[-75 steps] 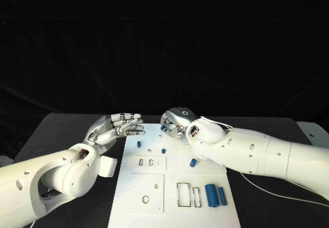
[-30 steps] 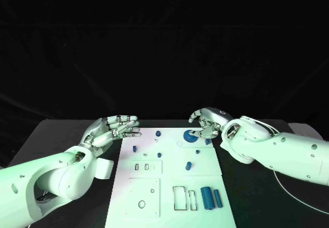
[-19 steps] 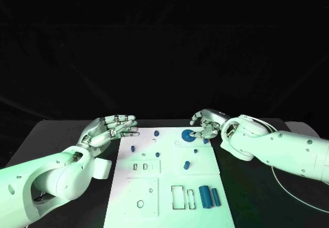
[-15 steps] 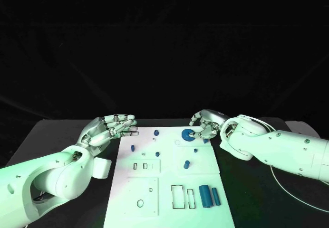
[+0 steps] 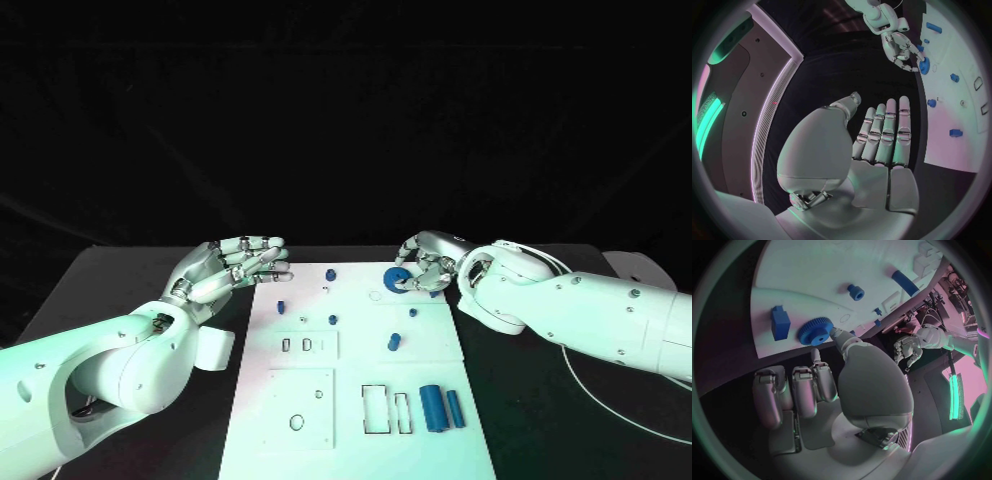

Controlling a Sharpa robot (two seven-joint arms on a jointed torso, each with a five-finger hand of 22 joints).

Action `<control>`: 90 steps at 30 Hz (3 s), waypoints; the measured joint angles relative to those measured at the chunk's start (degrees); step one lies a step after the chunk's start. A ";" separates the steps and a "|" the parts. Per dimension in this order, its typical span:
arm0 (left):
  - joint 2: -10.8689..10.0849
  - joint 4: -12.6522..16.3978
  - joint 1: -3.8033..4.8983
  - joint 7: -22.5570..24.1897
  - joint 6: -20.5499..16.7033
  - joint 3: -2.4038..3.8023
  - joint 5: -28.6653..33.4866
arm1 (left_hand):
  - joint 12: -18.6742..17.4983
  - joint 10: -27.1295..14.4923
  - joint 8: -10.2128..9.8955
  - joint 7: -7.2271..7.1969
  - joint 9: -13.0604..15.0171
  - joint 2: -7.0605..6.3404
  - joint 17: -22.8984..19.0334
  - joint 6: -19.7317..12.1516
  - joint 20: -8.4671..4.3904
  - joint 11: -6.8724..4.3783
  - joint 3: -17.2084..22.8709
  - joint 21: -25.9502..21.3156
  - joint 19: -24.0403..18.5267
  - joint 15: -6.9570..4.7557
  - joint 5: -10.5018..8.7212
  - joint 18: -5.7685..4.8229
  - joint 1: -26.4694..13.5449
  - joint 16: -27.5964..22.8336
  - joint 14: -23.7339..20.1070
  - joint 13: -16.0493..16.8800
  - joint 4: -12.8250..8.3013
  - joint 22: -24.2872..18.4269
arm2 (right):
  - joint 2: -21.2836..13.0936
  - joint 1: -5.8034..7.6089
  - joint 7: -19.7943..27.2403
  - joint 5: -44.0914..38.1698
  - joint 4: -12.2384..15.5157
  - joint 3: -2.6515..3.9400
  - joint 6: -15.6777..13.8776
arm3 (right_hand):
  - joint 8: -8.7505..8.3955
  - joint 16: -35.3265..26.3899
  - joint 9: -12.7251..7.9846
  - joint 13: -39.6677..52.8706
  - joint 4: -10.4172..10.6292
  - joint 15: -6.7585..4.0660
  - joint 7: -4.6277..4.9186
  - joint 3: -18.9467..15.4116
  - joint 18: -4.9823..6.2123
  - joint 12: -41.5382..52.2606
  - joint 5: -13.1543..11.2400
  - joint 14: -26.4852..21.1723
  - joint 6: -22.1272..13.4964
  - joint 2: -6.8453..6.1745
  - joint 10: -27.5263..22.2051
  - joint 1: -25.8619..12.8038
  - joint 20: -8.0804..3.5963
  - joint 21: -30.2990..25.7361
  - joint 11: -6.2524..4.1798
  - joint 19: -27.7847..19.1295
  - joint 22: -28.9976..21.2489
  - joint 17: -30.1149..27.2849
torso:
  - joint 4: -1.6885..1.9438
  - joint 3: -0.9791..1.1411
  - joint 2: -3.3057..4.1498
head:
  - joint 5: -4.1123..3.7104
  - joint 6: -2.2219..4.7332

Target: Assemble the parts on the task board

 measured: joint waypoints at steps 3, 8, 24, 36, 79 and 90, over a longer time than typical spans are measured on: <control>-0.02 0.00 0.00 0.00 0.00 0.00 0.00 | 0.00 0.00 0.00 0.00 0.00 0.00 0.00 0.00 0.00 0.00 0.00 0.00 0.00 0.00 0.00 0.00 0.00 0.00 0.00 0.00 0.00 0.00 | 0.20 -0.05 -0.05 0.05 -0.22 -0.02 0.15 | 0.00 0.00 0.00 0.00 0.00 0.00 0.00 0.00 0.00 0.24 0.00 0.00 0.00 0.30 0.14 0.30 0.00 0.00 0.14 0.00 0.00 0.00 | -0.01 0.00 -0.01 | 0.00 -0.01; -0.03 0.00 0.00 0.00 0.00 0.00 0.00 | 0.00 0.00 0.00 0.00 0.00 0.00 0.00 0.00 0.00 0.00 0.00 0.00 0.00 0.00 0.00 0.00 0.00 0.00 0.00 0.00 0.00 0.00 | 0.65 -0.16 -0.15 0.04 -0.70 -0.07 0.50 | 0.24 0.00 0.00 0.00 0.00 0.00 0.00 0.00 0.00 0.24 0.00 0.00 0.00 0.30 0.20 0.30 0.00 0.00 0.20 0.00 0.00 0.00 | -0.05 0.00 -0.02 | -0.23 -0.02; -0.12 -0.02 0.00 -0.04 0.00 0.00 0.00 | 0.00 0.00 0.00 0.00 0.01 0.00 -0.01 0.00 0.00 0.00 0.15 0.00 0.00 0.00 0.00 0.00 0.00 0.00 0.00 0.00 -0.15 0.01 | 1.37 -0.42 -0.24 -0.74 -2.07 -0.09 0.85 | 0.67 0.19 0.07 -0.02 0.06 0.00 0.00 1.23 0.01 0.44 0.69 0.00 -0.01 0.91 0.20 0.90 0.00 -0.04 0.20 0.00 0.03 -0.01 | -0.09 0.06 -0.01 | 0.00 -0.18; -0.18 -0.02 0.00 -0.07 0.00 0.00 0.00 | 0.00 0.00 0.00 0.00 0.01 0.00 0.03 0.00 0.00 0.00 0.15 0.00 0.00 0.00 0.00 0.00 0.00 0.00 0.00 0.00 -0.15 0.01 | 1.38 -0.37 -0.24 -1.17 -2.27 -0.14 0.68 | 1.77 0.40 -0.56 -0.02 -1.11 0.00 -0.02 4.63 0.02 1.25 1.79 0.00 1.69 1.53 0.61 2.30 -0.01 -0.04 -0.21 0.00 0.03 -0.02 | -0.08 0.03 -0.02 | -0.10 -0.51; 0.25 -0.37 0.01 -0.10 0.04 0.00 0.00 | -0.28 0.00 0.00 0.00 -0.04 0.00 0.08 0.00 -0.01 0.00 0.15 0.00 -0.01 0.00 0.00 0.00 0.00 0.00 0.00 0.00 -0.15 -0.07 | 9.27 -1.48 -2.82 -16.66 5.06 -0.28 -11.70 | 2.81 0.39 -1.10 -0.04 -2.03 -0.84 0.06 10.34 0.02 3.23 1.07 0.00 4.29 1.72 1.73 1.24 -0.45 -0.05 -1.33 0.01 0.00 0.00 | 0.03 -0.07 0.04 | 0.32 -0.03; 0.52 -0.31 0.01 -0.10 0.04 0.00 0.00 | -0.28 0.00 0.00 0.00 -0.04 0.00 0.08 0.00 -0.01 0.00 0.15 0.00 0.00 0.00 0.00 0.00 0.00 0.00 0.00 0.00 -0.15 -0.07 | 13.51 -3.16 -3.06 -17.11 1.02 -0.48 -11.80 | 2.79 0.39 -1.15 -0.05 -1.98 -0.84 0.19 10.37 0.02 3.23 0.88 0.00 4.56 1.64 1.72 1.17 -0.66 -0.05 -1.33 -0.20 -0.01 0.00 | 0.08 -0.05 0.12 | 0.68 -0.29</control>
